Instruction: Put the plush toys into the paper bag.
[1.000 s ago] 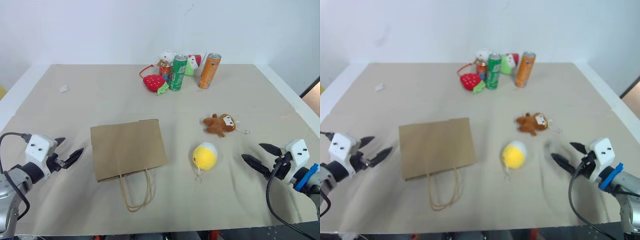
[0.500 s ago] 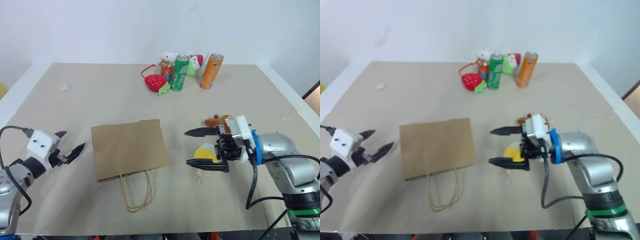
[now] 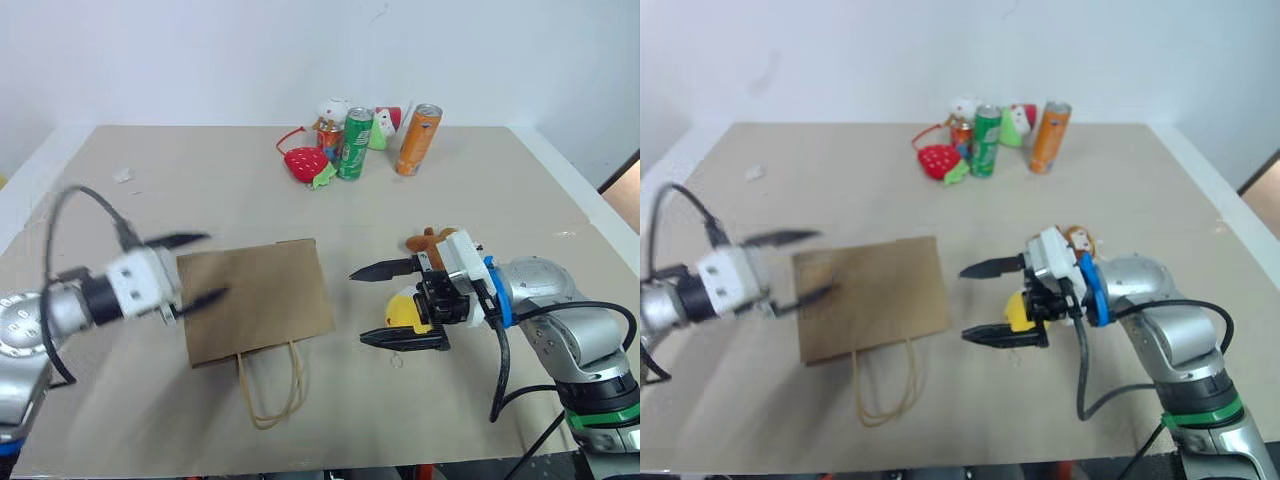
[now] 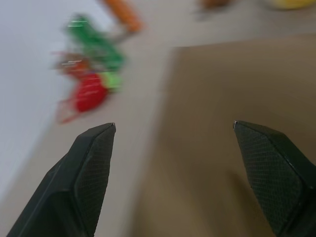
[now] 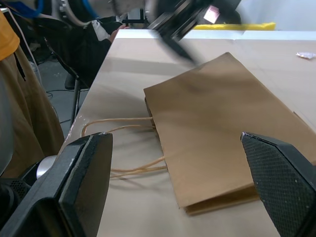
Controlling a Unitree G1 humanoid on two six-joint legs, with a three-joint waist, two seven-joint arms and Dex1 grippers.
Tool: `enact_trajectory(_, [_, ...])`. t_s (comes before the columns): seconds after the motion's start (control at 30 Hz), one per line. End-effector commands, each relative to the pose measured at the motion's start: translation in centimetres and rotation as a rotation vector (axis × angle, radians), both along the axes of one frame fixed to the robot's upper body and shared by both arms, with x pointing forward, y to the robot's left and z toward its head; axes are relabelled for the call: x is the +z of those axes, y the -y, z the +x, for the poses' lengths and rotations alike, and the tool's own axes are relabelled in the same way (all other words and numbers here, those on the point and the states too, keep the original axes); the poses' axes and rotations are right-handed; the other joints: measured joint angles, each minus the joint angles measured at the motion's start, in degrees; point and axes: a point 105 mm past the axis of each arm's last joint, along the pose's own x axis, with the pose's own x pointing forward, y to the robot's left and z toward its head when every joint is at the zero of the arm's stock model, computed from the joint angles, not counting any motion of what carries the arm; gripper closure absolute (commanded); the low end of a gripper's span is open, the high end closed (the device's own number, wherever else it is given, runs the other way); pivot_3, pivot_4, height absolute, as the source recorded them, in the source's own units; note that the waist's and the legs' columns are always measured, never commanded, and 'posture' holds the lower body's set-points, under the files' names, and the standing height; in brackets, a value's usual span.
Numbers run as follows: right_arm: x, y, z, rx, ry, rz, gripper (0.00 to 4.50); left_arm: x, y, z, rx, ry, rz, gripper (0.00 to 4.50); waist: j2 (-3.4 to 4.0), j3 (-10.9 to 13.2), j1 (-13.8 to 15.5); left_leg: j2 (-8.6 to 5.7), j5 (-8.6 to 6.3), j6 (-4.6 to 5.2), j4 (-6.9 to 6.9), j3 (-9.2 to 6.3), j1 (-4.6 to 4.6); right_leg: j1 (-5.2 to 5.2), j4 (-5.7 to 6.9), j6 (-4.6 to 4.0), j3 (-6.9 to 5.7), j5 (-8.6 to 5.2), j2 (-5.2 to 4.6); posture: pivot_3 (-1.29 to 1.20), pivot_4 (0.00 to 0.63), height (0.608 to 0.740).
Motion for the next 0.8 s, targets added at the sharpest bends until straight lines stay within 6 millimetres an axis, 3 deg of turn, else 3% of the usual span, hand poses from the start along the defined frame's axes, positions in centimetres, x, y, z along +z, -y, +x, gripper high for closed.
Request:
enact_trajectory(0.03, [0.4,-0.2,-0.6,0.002,0.048,-0.023,0.00,-3.1,1.9,-3.4,-0.248,-0.048,0.204,0.55,0.01,0.01,0.02,0.06,0.00,0.00,0.01,-0.08,-0.01,-0.01,0.05,-0.01,0.00,0.00,0.08,0.00,0.150,0.740])
enact_trajectory(0.47, [0.9,1.0,-0.8,-0.114,0.029,-0.025,0.00,-6.3,2.0,-5.6,-0.430,-0.145,0.289,0.55,0.06,0.03,0.25,0.14,0.01,-0.03,0.08,-0.04,0.01,0.00,0.08,-0.10,-0.05,-0.04,0.11,0.00,0.150,0.740])
enact_trajectory(0.8, [1.0,1.5,-0.4,-0.165,0.039,-0.020,0.00,-7.0,3.7,-5.7,-0.467,-0.131,0.273,0.55,0.06,0.03,0.25,0.15,0.01,-0.02,0.09,-0.04,0.03,0.01,0.08,-0.08,-0.16,-0.03,0.14,0.00,0.150,0.740])
